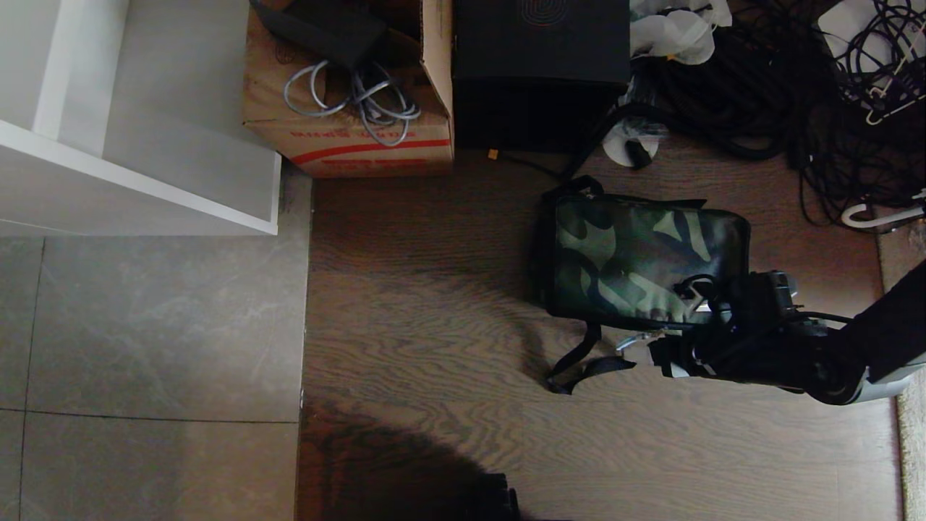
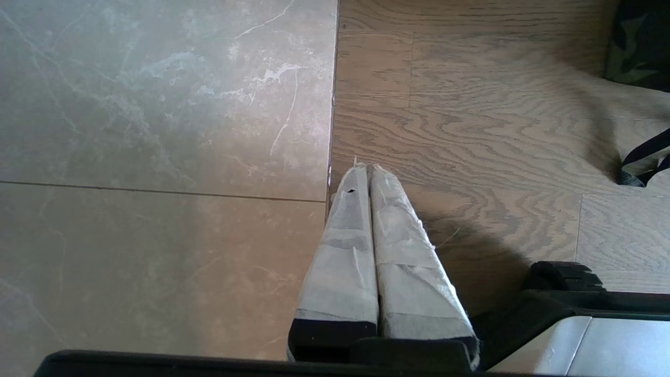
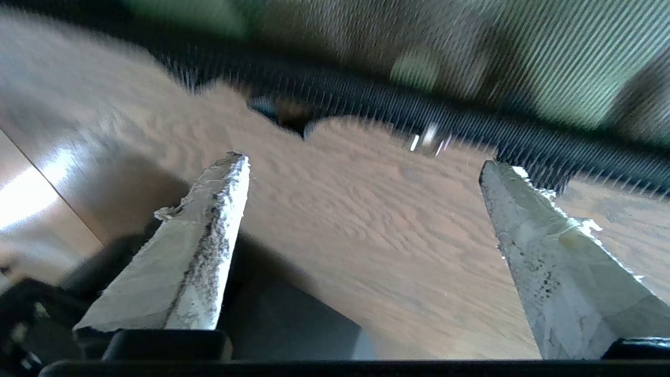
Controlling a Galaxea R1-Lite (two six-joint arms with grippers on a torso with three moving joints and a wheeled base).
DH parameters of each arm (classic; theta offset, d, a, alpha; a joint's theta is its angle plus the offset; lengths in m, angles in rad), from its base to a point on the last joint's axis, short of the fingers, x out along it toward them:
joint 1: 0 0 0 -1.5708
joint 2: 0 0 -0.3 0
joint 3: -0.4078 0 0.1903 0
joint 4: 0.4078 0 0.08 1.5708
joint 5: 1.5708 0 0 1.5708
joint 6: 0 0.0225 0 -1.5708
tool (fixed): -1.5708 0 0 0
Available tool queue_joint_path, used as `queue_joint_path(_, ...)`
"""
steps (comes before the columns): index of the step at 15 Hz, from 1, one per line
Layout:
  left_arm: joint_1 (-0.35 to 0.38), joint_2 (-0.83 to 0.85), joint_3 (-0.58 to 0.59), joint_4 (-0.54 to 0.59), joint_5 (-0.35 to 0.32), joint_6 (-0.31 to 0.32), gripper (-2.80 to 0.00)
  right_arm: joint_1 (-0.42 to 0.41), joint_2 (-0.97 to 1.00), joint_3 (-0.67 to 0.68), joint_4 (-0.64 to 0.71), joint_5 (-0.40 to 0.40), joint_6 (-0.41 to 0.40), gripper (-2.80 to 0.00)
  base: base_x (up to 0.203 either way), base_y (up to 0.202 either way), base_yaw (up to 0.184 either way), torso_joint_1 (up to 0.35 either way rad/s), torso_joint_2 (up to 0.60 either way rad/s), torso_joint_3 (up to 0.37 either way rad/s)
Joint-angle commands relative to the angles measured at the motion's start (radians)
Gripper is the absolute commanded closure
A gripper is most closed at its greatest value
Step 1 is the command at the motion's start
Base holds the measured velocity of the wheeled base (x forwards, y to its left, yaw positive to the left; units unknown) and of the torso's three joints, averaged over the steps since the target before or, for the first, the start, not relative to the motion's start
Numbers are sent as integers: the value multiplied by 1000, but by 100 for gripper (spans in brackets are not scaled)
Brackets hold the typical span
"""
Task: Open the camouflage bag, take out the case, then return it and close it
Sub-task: Open the top of the storage box
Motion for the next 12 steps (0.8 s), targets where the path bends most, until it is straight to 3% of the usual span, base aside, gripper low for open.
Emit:
queue_joint_path(1, 0, 2, 0, 0, 0, 0, 0, 1, 9, -19, -9, 2, 20, -280, 0, 0, 0, 0, 0, 0)
queue_joint_path(11, 0, 2, 0, 0, 0, 0, 0, -19, 67, -23, -159, -1, 28, -280, 0, 0, 0, 0, 0, 0)
queue_joint_path(12, 0, 2, 0, 0, 0, 0, 0, -22, 70, -19, -174, -1, 28, -230, 0, 0, 0, 0, 0, 0)
